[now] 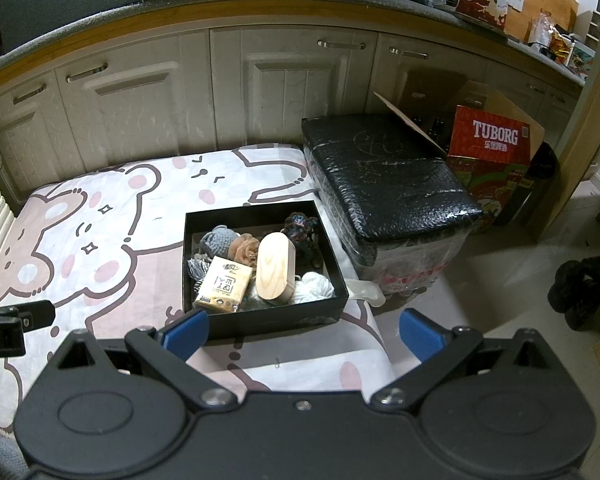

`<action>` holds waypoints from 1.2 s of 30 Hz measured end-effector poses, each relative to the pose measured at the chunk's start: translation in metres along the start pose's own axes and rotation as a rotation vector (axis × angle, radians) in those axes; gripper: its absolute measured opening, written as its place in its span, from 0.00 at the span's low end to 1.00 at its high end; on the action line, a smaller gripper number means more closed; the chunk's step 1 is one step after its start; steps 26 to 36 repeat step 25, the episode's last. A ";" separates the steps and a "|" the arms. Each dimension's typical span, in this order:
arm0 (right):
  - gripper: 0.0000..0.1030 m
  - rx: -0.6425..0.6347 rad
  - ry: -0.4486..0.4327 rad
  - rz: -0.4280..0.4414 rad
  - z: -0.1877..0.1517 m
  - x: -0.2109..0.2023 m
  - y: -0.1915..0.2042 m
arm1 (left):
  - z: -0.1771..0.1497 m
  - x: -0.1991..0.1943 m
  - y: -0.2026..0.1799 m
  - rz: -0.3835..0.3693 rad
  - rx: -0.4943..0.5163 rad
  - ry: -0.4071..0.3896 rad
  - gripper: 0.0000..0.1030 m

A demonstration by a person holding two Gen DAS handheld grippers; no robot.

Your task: Organize objects

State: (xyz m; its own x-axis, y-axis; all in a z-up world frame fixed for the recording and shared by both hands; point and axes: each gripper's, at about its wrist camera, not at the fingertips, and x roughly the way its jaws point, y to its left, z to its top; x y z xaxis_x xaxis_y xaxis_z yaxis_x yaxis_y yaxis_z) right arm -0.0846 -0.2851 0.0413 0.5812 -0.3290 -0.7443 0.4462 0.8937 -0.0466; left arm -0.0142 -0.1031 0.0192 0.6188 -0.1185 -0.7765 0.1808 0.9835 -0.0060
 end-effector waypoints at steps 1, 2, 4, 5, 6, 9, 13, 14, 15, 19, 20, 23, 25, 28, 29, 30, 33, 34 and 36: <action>1.00 0.000 0.000 0.000 0.000 0.000 0.000 | -0.001 0.000 0.000 -0.001 0.000 0.000 1.00; 1.00 0.000 0.000 0.000 0.000 0.000 0.000 | -0.002 0.000 -0.001 -0.001 -0.001 0.000 1.00; 1.00 0.000 0.000 0.000 0.000 0.000 0.000 | -0.002 0.000 -0.001 -0.001 -0.001 0.000 1.00; 1.00 0.000 0.000 0.000 0.000 0.000 0.000 | -0.001 0.000 0.000 -0.001 0.000 0.000 1.00; 1.00 0.000 0.000 0.000 0.000 0.000 0.000 | -0.002 0.000 -0.001 -0.001 0.000 0.001 1.00; 1.00 0.000 0.001 0.000 0.000 0.000 0.000 | -0.001 0.001 -0.001 -0.002 -0.001 0.001 1.00; 1.00 0.000 0.001 0.000 0.000 0.000 0.000 | -0.002 0.001 -0.002 -0.002 -0.001 0.003 1.00; 1.00 0.000 0.001 0.000 0.000 0.000 0.000 | 0.000 0.001 -0.002 -0.002 -0.001 0.003 1.00; 1.00 0.000 0.001 0.000 0.000 0.000 0.000 | -0.001 0.000 -0.002 -0.002 -0.001 0.003 1.00; 1.00 0.001 0.001 0.000 0.000 0.000 0.000 | 0.000 0.000 -0.002 -0.004 -0.001 0.004 1.00; 1.00 0.001 0.001 0.000 0.000 0.000 0.000 | 0.000 0.000 -0.002 -0.005 -0.001 0.004 1.00; 1.00 0.003 0.003 0.001 -0.002 0.001 0.000 | 0.000 -0.001 -0.002 -0.007 0.000 0.005 1.00; 1.00 0.003 0.003 0.000 -0.002 0.001 0.000 | 0.001 -0.001 -0.002 -0.006 0.000 0.007 1.00; 1.00 0.003 0.003 0.000 -0.002 0.001 0.000 | 0.001 -0.001 -0.002 -0.006 0.000 0.007 1.00; 1.00 0.003 0.003 0.000 -0.002 0.001 0.000 | 0.001 -0.001 -0.002 -0.006 0.000 0.007 1.00; 1.00 0.003 0.003 0.000 -0.002 0.001 0.000 | 0.001 -0.001 -0.002 -0.006 0.000 0.007 1.00; 1.00 0.003 0.003 0.000 -0.002 0.001 0.000 | 0.001 -0.001 -0.002 -0.006 0.000 0.007 1.00; 1.00 0.003 0.003 0.000 -0.002 0.001 0.000 | 0.001 -0.001 -0.002 -0.006 0.000 0.007 1.00; 1.00 0.003 0.003 0.000 -0.002 0.001 0.000 | 0.001 -0.001 -0.002 -0.006 0.000 0.007 1.00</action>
